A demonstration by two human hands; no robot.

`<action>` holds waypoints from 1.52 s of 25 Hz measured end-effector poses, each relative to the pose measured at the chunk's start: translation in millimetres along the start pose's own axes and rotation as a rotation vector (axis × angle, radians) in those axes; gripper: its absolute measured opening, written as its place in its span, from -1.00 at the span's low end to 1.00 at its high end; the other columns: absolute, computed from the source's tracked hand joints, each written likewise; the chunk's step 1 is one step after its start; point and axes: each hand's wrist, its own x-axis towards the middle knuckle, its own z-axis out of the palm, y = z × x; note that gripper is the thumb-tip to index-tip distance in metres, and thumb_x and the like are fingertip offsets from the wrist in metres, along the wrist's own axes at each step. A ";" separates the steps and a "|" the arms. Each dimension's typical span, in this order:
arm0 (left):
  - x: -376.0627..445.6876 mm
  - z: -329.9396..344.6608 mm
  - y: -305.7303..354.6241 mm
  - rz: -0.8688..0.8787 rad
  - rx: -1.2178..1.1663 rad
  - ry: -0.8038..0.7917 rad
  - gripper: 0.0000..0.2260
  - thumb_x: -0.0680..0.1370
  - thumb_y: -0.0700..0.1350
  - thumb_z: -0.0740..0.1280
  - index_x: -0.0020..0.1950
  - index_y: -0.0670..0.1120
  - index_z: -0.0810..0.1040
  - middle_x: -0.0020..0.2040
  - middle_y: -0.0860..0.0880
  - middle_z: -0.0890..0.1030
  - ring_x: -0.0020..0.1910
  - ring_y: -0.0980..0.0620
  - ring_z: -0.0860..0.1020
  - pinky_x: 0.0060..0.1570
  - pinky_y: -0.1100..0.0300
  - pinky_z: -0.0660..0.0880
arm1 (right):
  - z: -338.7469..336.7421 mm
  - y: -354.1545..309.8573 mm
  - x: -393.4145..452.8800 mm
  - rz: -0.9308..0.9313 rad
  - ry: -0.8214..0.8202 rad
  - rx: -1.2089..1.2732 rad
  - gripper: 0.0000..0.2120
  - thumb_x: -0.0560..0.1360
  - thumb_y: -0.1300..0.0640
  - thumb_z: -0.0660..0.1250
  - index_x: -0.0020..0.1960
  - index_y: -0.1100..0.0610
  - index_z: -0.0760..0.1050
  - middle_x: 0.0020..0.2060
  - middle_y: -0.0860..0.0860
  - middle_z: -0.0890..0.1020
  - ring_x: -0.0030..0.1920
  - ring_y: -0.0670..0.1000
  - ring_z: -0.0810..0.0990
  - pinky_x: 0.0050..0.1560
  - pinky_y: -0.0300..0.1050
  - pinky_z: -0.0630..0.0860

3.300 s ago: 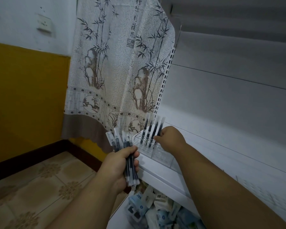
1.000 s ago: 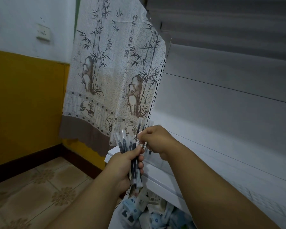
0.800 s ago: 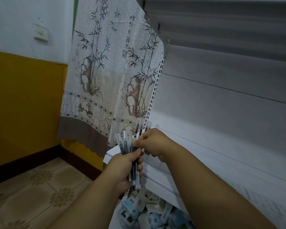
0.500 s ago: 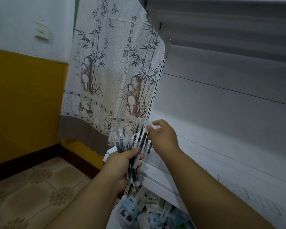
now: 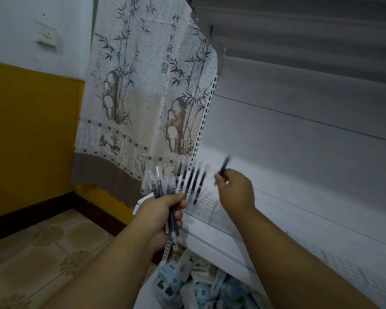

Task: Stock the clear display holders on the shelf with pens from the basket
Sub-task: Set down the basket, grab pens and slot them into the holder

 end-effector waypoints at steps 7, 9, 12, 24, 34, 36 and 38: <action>7.9 -3.5 -6.1 -0.020 -0.019 -0.043 -0.90 0.60 -0.19 0.30 -0.05 -0.21 0.56 -0.40 -0.04 0.52 -0.55 0.08 0.37 -0.56 0.26 0.35 | 20.8 7.5 23.1 0.215 -0.197 0.166 -0.67 0.51 0.05 0.42 -0.17 0.36 0.59 -0.38 0.25 0.54 -0.41 0.07 0.42 -0.29 -0.11 0.41; 10.1 -5.0 -7.2 -0.019 -0.019 -0.056 -0.90 0.59 -0.19 0.30 -0.04 -0.21 0.56 -0.39 -0.05 0.53 -0.55 0.08 0.37 -0.57 0.26 0.35 | 26.3 11.9 27.0 0.216 -0.225 0.144 -0.64 0.51 0.06 0.43 -0.19 0.39 0.55 -0.39 0.26 0.51 -0.41 0.07 0.41 -0.29 -0.11 0.41; 14.8 -7.7 -7.7 -0.023 -0.024 -0.058 -0.90 0.59 -0.19 0.30 -0.04 -0.21 0.55 -0.39 -0.05 0.53 -0.55 0.08 0.37 -0.57 0.26 0.35 | 32.1 17.5 28.4 0.246 -0.321 0.094 -0.63 0.47 0.06 0.47 -0.28 0.36 0.52 -0.33 0.35 0.54 -0.39 0.05 0.41 -0.29 -0.13 0.38; 19.1 -13.7 -15.0 -0.053 -0.028 -0.035 -0.92 0.58 -0.19 0.31 -0.05 -0.20 0.55 -0.38 -0.05 0.52 -0.54 0.08 0.37 -0.57 0.25 0.34 | 33.2 11.9 22.2 0.111 -0.253 -0.022 -0.53 0.53 0.08 0.38 -0.46 0.09 0.24 -0.56 -0.01 0.28 -0.50 0.00 0.27 -0.39 -0.18 0.25; 18.8 -16.7 -15.2 -0.057 -0.025 -0.028 -0.92 0.58 -0.20 0.32 -0.03 -0.21 0.56 -0.38 -0.06 0.54 -0.54 0.08 0.38 -0.57 0.27 0.35 | 30.7 16.2 17.7 0.140 -0.354 -0.079 -0.52 0.50 -0.04 0.41 -0.47 0.10 0.30 -0.57 0.00 0.30 -0.51 0.01 0.29 -0.36 -0.16 0.29; 18.5 -16.3 -13.7 -0.058 -0.025 -0.038 -0.91 0.58 -0.19 0.31 -0.02 -0.21 0.56 -0.38 -0.06 0.55 -0.54 0.08 0.38 -0.57 0.27 0.34 | 22.2 9.4 17.2 0.186 -0.286 -0.150 -0.50 0.49 -0.12 0.39 -0.46 0.10 0.29 -0.56 0.01 0.31 -0.50 0.04 0.34 -0.36 -0.14 0.34; 17.5 -14.1 -12.5 -0.060 -0.018 -0.058 -0.90 0.59 -0.19 0.30 -0.01 -0.21 0.56 -0.36 -0.06 0.57 -0.54 0.08 0.39 -0.56 0.26 0.35 | 12.2 -2.6 9.6 0.165 -0.205 -0.055 -0.53 0.52 -0.12 0.36 -0.42 0.16 0.38 -0.51 0.04 0.41 -0.45 0.04 0.42 -0.31 -0.11 0.42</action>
